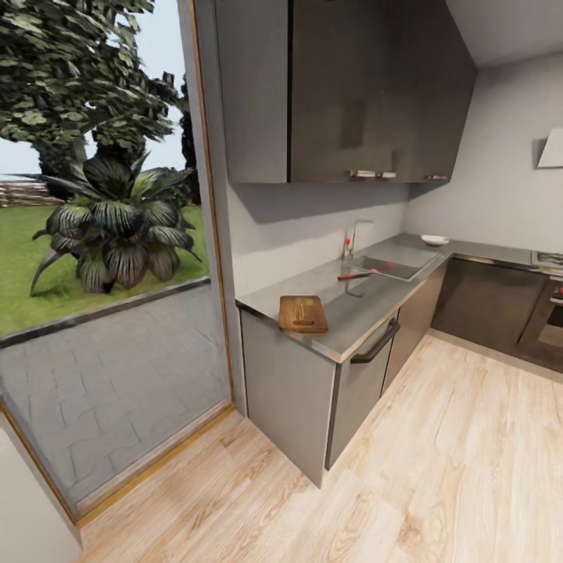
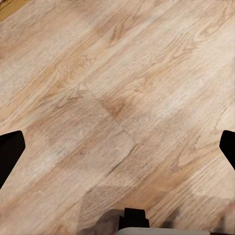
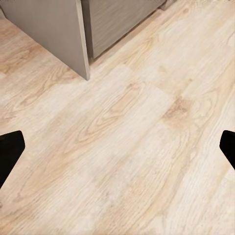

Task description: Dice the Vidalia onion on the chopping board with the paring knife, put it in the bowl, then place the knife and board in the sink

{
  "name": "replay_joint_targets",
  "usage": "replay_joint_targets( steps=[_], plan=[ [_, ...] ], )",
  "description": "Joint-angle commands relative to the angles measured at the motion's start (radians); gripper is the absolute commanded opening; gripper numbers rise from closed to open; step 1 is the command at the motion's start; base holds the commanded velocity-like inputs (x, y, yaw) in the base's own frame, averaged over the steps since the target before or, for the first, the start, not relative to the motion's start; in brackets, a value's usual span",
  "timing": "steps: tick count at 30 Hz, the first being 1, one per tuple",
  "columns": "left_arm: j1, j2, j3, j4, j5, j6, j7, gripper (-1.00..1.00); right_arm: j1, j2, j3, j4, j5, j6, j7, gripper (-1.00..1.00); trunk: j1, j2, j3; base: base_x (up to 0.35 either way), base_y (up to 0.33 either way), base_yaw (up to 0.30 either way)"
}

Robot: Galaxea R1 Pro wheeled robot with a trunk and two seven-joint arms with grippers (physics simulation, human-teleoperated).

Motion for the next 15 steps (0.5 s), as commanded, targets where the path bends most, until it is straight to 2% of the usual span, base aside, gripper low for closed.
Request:
replay_joint_targets(
  steps=[1, 15],
  plan=[
    [0.0, 0.0, 0.001, -0.001, 0.001, -0.002, 0.0, 1.0, 0.0, 0.0, 0.001, 0.0, 0.0, -0.003, -0.003, 1.0, -0.004, 0.007, 0.002, 0.0, 0.0, 0.0],
    [0.0, 0.0, 0.001, -0.001, 0.001, -0.002, 0.0, 1.0, -0.001, 0.0, 0.001, 0.0, 0.001, -0.004, -0.004, 1.0, -0.058, 0.105, 0.046, 0.0, 0.0, 0.0]
  ],
)
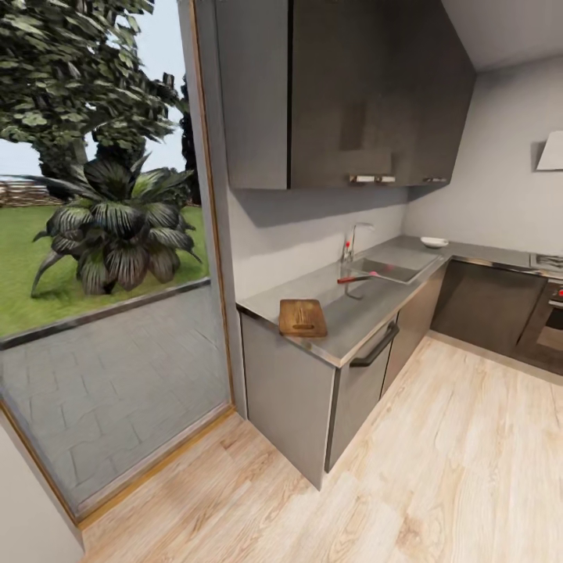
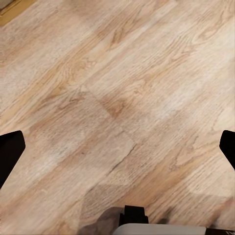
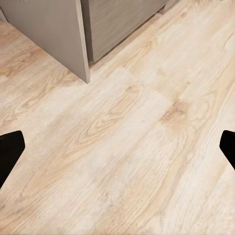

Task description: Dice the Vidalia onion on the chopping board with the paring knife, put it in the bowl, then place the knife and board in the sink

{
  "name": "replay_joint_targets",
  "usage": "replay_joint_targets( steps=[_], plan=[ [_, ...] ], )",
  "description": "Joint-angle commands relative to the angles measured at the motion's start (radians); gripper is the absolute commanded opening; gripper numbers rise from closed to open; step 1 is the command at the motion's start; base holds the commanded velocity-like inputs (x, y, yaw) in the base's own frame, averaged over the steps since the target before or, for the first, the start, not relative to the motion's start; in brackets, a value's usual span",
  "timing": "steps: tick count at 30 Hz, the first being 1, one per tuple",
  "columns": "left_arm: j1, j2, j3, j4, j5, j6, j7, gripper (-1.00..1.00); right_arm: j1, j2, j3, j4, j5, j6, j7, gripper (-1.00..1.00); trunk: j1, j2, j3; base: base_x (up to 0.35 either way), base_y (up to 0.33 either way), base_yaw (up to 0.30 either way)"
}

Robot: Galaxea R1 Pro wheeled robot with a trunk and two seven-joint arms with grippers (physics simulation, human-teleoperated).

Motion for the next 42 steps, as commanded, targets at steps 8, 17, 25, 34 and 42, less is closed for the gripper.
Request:
replay_joint_targets(
  steps=[8, 17, 25, 34, 42],
  plan=[
    [0.0, 0.0, 0.001, 0.0, 0.001, -0.002, 0.001, 1.0, 0.0, -0.001, 0.001, 0.0, 0.0, -0.005, -0.004, 1.0, -0.031, 0.056, 0.024, 0.0, 0.0, 0.0],
    [0.0, 0.0, 0.001, 0.001, 0.001, -0.002, 0.002, 1.0, 0.0, -0.001, 0.001, 0.0, 0.0, -0.007, -0.004, 1.0, -0.065, 0.119, 0.052, 0.0, 0.0, 0.0],
    [0.0, 0.0, 0.001, 0.001, 0.001, -0.002, 0.002, 1.0, 0.0, -0.001, 0.001, 0.0, 0.0, -0.007, -0.004, 1.0, -0.096, 0.175, 0.077, 0.0, 0.0, 0.0],
    [0.0, 0.0, 0.001, 0.001, 0.001, -0.002, 0.002, 1.0, 0.0, -0.001, 0.001, 0.0, 0.0, -0.007, -0.004, 1.0, -0.13, 0.238, 0.106, 0.0, 0.0, 0.0],
    [0.0, 0.0, 0.001, 0.001, 0.001, -0.002, 0.002, 1.0, 0.0, -0.001, 0.001, 0.0, 0.0, -0.007, -0.004, 1.0, -0.161, 0.294, 0.131, 0.0, 0.0, 0.0]
  ],
)
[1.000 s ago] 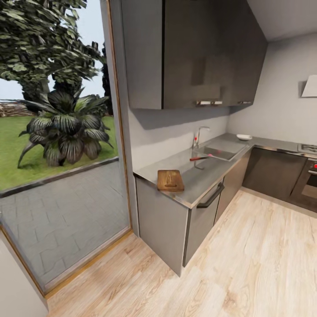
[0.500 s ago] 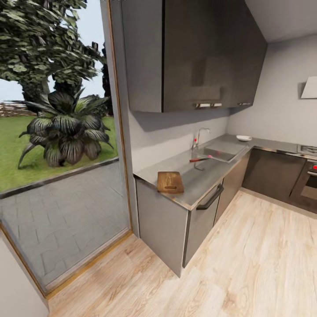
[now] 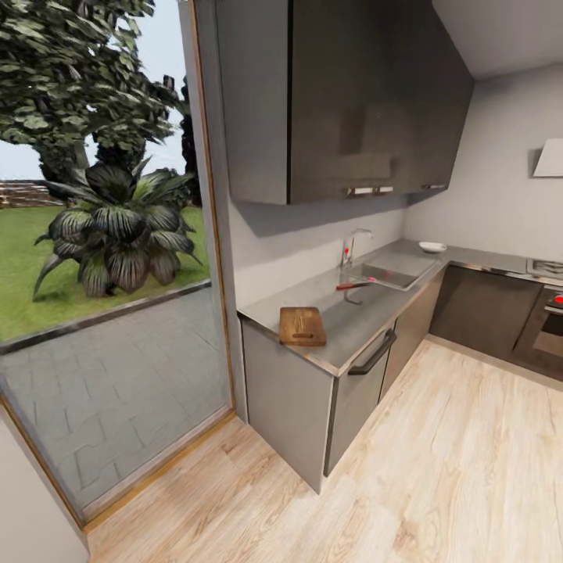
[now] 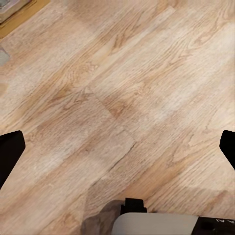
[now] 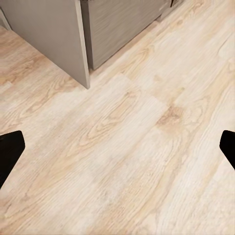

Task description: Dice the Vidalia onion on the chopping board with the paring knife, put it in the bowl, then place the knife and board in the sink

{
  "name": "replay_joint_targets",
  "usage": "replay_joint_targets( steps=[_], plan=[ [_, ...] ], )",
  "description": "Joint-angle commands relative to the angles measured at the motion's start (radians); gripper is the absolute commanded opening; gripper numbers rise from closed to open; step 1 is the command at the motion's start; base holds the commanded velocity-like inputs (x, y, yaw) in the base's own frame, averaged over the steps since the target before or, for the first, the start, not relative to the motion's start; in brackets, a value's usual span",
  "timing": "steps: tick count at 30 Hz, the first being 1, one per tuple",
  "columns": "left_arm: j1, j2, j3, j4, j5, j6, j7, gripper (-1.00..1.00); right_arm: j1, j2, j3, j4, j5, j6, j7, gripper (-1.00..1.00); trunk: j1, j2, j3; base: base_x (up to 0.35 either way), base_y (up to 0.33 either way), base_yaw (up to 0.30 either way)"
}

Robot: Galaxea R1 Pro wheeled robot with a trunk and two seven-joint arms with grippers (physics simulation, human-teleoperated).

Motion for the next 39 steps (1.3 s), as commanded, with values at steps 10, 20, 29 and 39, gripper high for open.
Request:
replay_joint_targets(
  steps=[10, 20, 29, 39],
  plan=[
    [0.0, 0.0, 0.001, -0.001, 0.001, -0.001, 0.0, 1.0, 0.0, 0.0, 0.001, 0.0, 0.0, -0.003, -0.003, 1.0, -0.038, 0.069, 0.03, 0.0, 0.0, 0.0],
    [0.0, 0.0, 0.001, -0.001, 0.001, -0.001, 0.0, 1.0, 0.0, 0.0, 0.001, 0.0, 0.0, -0.003, -0.003, 1.0, -0.077, 0.139, 0.062, 0.0, 0.0, 0.0],
    [0.0, 0.0, 0.001, -0.001, 0.001, -0.001, 0.0, 1.0, 0.0, 0.0, 0.001, 0.0, 0.0, -0.003, -0.003, 1.0, -0.111, 0.202, 0.09, 0.0, 0.0, 0.0],
    [0.0, 0.001, 0.002, -0.001, 0.001, -0.001, 0.0, 1.0, 0.0, 0.0, 0.001, 0.0, 0.0, -0.004, -0.003, 1.0, -0.149, 0.272, 0.121, 0.0, 0.0, 0.0]
  ],
)
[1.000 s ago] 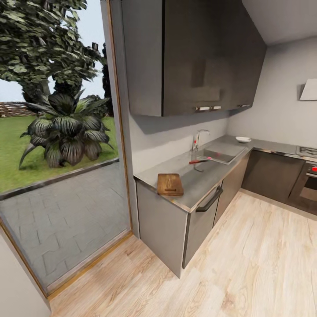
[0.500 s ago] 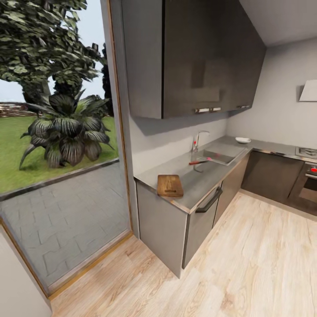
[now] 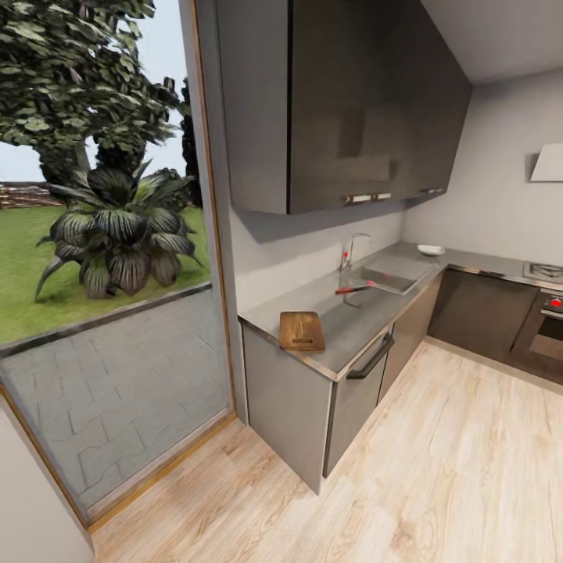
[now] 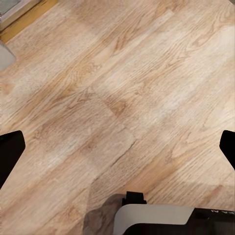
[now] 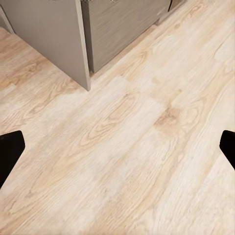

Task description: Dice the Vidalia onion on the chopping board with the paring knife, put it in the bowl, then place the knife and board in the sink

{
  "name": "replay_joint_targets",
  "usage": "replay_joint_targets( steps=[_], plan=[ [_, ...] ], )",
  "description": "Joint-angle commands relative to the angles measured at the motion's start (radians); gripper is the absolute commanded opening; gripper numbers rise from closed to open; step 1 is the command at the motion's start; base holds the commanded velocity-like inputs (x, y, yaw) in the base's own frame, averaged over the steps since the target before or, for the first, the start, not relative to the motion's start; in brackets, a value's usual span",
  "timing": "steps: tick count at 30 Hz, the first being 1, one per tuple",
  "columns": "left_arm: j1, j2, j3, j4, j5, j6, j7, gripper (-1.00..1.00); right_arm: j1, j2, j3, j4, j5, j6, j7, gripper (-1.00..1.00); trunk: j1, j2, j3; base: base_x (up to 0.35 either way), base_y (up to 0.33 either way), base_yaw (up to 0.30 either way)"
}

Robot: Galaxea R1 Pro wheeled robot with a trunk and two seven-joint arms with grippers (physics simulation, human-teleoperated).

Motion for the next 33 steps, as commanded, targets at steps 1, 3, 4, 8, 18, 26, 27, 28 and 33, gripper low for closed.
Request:
replay_joint_targets(
  steps=[1, 3, 4, 8, 18, 26, 27, 28, 33],
  plan=[
    [0.0, 0.0, 0.001, -0.001, 0.001, -0.001, 0.0, 1.0, -0.001, 0.0, 0.001, 0.0, 0.0, -0.003, -0.003, 1.0, -0.004, 0.006, 0.002, 0.0, 0.0, 0.0],
    [0.0, 0.0, 0.001, -0.001, 0.001, -0.001, 0.0, 1.0, -0.001, 0.0, 0.001, 0.0, 0.0, -0.002, -0.003, 1.0, -0.011, 0.02, 0.008, 0.0, 0.0, 0.0],
    [0.0, 0.0, 0.001, -0.001, 0.001, -0.001, 0.0, 1.0, -0.001, 0.0, 0.001, 0.0, 0.0, -0.002, -0.003, 1.0, -0.015, 0.027, 0.011, 0.0, 0.0, 0.0],
    [0.0, 0.0, 0.001, -0.001, 0.001, -0.001, 0.0, 1.0, -0.001, 0.0, 0.001, 0.0, 0.0, -0.002, -0.003, 1.0, -0.03, 0.055, 0.024, 0.0, 0.0, 0.0],
    [0.0, 0.0, 0.001, -0.001, 0.001, -0.001, 0.0, 1.0, -0.001, 0.0, 0.001, 0.0, 0.0, -0.002, -0.003, 1.0, -0.069, 0.125, 0.055, 0.0, 0.0, 0.0],
    [0.0, 0.001, 0.001, -0.002, 0.001, -0.001, 0.0, 1.0, 0.0, 0.0, 0.001, 0.0, 0.0, -0.003, -0.003, 1.0, -0.076, 0.139, 0.061, 0.0, 0.0, 0.0],
    [0.0, 0.001, 0.001, -0.002, 0.001, -0.001, 0.0, 1.0, -0.001, 0.0, 0.001, 0.0, 0.0, -0.002, -0.003, 1.0, -0.076, 0.139, 0.061, 0.0, 0.0, 0.0],
    [0.0, 0.001, 0.001, -0.003, 0.001, -0.001, 0.0, 1.0, -0.001, 0.0, 0.001, 0.0, 0.0, -0.002, -0.003, 1.0, -0.076, 0.139, 0.061, 0.0, 0.0, 0.0],
    [0.0, 0.002, 0.001, -0.003, 0.001, -0.001, 0.0, 1.0, -0.001, 0.0, 0.001, 0.0, 0.0, -0.003, -0.003, 1.0, -0.076, 0.139, 0.061, 0.0, 0.0, 0.0]
  ],
)
